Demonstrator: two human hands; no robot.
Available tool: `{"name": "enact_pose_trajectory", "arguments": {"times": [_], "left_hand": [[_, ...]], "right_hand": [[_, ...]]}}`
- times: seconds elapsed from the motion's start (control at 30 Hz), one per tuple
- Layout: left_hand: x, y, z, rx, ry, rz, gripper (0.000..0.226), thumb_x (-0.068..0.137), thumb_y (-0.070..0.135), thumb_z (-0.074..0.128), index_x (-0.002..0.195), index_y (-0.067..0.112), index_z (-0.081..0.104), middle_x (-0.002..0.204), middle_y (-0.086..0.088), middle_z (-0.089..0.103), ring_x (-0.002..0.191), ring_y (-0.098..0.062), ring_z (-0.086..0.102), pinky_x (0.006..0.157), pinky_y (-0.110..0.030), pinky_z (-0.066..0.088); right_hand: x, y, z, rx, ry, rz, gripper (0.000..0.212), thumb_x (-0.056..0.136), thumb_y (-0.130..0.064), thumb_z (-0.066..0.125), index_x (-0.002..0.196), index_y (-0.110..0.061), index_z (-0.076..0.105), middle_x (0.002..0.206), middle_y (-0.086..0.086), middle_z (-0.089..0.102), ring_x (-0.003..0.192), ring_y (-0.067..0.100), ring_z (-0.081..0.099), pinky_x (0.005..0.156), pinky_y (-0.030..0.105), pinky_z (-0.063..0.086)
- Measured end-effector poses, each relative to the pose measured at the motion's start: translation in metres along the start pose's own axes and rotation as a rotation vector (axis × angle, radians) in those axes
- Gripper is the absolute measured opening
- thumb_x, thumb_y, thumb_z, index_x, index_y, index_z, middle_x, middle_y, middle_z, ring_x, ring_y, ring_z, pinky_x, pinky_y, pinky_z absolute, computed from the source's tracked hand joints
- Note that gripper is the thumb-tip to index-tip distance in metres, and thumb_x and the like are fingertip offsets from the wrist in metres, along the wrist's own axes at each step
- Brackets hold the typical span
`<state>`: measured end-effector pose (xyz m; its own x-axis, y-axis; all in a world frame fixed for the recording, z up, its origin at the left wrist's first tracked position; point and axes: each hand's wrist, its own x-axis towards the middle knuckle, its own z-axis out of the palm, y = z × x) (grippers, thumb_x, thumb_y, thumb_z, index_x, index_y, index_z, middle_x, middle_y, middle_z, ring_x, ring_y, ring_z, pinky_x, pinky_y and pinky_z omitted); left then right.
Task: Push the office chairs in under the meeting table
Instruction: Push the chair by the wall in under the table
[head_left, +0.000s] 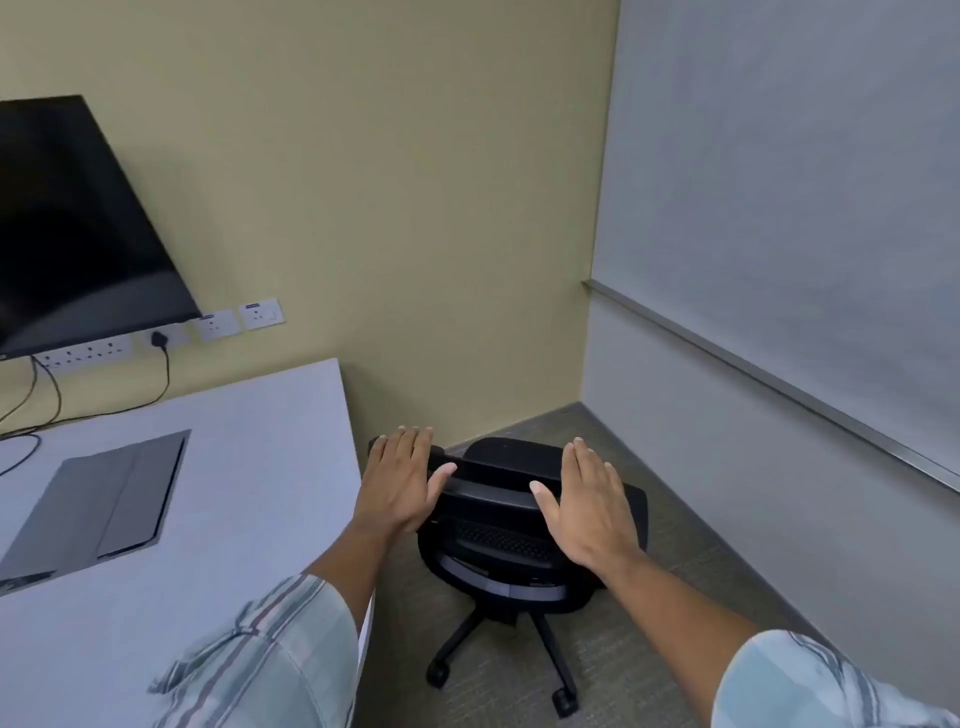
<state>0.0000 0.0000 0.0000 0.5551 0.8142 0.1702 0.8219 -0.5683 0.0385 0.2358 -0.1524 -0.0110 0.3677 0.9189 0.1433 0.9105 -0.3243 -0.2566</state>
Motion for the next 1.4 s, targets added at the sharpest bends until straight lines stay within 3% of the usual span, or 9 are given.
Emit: {"name": "enact_pose_trajectory", "arguments": {"times": [0.2,0.3,0.43,0.53,0.73,0.87,1.03,1.3,1.4], "left_hand": [[0.044,-0.01,0.018,-0.022,-0.202,0.046,0.084,0.108,0.071,0.014,0.161,0.015,0.048,0.161,-0.011,0.056,0.15,-0.031,0.046,0.128,-0.048,0.028],[0.06,-0.016,0.031,0.029,-0.276,0.071,0.078,0.112,0.068,0.017,0.161,0.018,0.05,0.16,-0.009,0.057,0.151,-0.029,0.046,0.133,-0.053,0.017],[0.07,-0.026,0.034,0.048,-0.284,0.084,0.095,0.1,0.081,0.004,0.145,0.022,0.064,0.14,-0.006,0.071,0.131,-0.029,0.061,0.125,-0.053,0.032],[0.079,-0.035,0.031,0.056,-0.286,0.116,0.099,0.094,0.089,0.0,0.119,0.027,0.073,0.108,-0.001,0.076,0.101,-0.024,0.067,0.111,-0.051,0.043],[0.076,-0.025,0.044,0.07,-0.232,0.161,0.092,0.096,0.088,0.007,0.084,0.024,0.072,0.078,0.005,0.067,0.078,-0.014,0.06,0.103,-0.045,0.04],[0.081,-0.011,0.043,0.031,-0.216,0.24,0.089,0.098,0.091,0.015,0.084,0.021,0.069,0.085,0.003,0.065,0.087,-0.016,0.058,0.099,-0.039,0.04],[0.07,0.007,0.043,-0.068,-0.264,0.148,0.068,0.092,0.097,0.013,0.094,0.037,0.046,0.074,0.015,0.055,0.067,-0.007,0.053,0.063,-0.035,0.043],[0.059,0.031,0.041,-0.08,-0.299,0.093,0.107,0.083,0.103,0.001,0.123,0.032,0.071,0.104,0.006,0.078,0.091,-0.018,0.071,0.087,-0.045,0.062],[0.054,0.044,0.043,-0.083,-0.303,0.074,0.106,0.085,0.102,0.002,0.125,0.033,0.071,0.105,0.006,0.079,0.094,-0.018,0.072,0.089,-0.047,0.063]], "right_hand": [[0.036,-0.018,0.014,0.084,-0.11,0.008,0.084,0.112,-0.064,0.033,0.166,0.0,0.029,0.175,0.018,0.029,0.161,0.03,0.029,0.134,0.05,0.023],[0.043,-0.015,0.026,-0.005,-0.109,0.013,0.08,0.112,-0.065,0.027,0.156,-0.002,0.045,0.163,0.015,0.048,0.149,0.03,0.047,0.127,0.05,0.035],[0.045,-0.01,0.034,-0.135,-0.027,-0.026,0.074,0.108,-0.066,0.02,0.122,-0.012,0.069,0.118,0.006,0.075,0.111,0.026,0.07,0.105,0.048,0.052],[0.047,-0.002,0.032,-0.174,-0.032,-0.033,0.073,0.103,-0.066,0.013,0.094,-0.019,0.068,0.086,-0.001,0.073,0.083,0.023,0.071,0.091,0.047,0.056],[0.056,0.031,0.034,-0.156,0.013,-0.087,0.056,0.102,-0.064,0.023,0.072,-0.024,0.049,0.065,-0.006,0.058,0.061,0.02,0.054,0.076,0.044,0.056],[0.064,0.055,0.03,-0.167,0.04,-0.15,0.057,0.101,-0.065,0.023,0.07,-0.025,0.049,0.062,-0.01,0.049,0.059,0.018,0.048,0.075,0.042,0.053],[0.074,0.076,0.025,-0.16,0.039,-0.202,0.062,0.101,-0.066,0.022,0.075,-0.023,0.058,0.065,-0.008,0.055,0.062,0.019,0.056,0.077,0.043,0.054],[0.083,0.107,0.021,-0.138,-0.002,-0.255,0.079,0.101,-0.07,0.017,0.108,-0.019,0.077,0.098,-0.002,0.079,0.093,0.021,0.074,0.094,0.045,0.056],[0.086,0.12,0.016,-0.145,-0.009,-0.277,0.08,0.1,-0.07,0.016,0.11,-0.02,0.077,0.103,-0.002,0.08,0.098,0.021,0.074,0.096,0.045,0.056]]}}
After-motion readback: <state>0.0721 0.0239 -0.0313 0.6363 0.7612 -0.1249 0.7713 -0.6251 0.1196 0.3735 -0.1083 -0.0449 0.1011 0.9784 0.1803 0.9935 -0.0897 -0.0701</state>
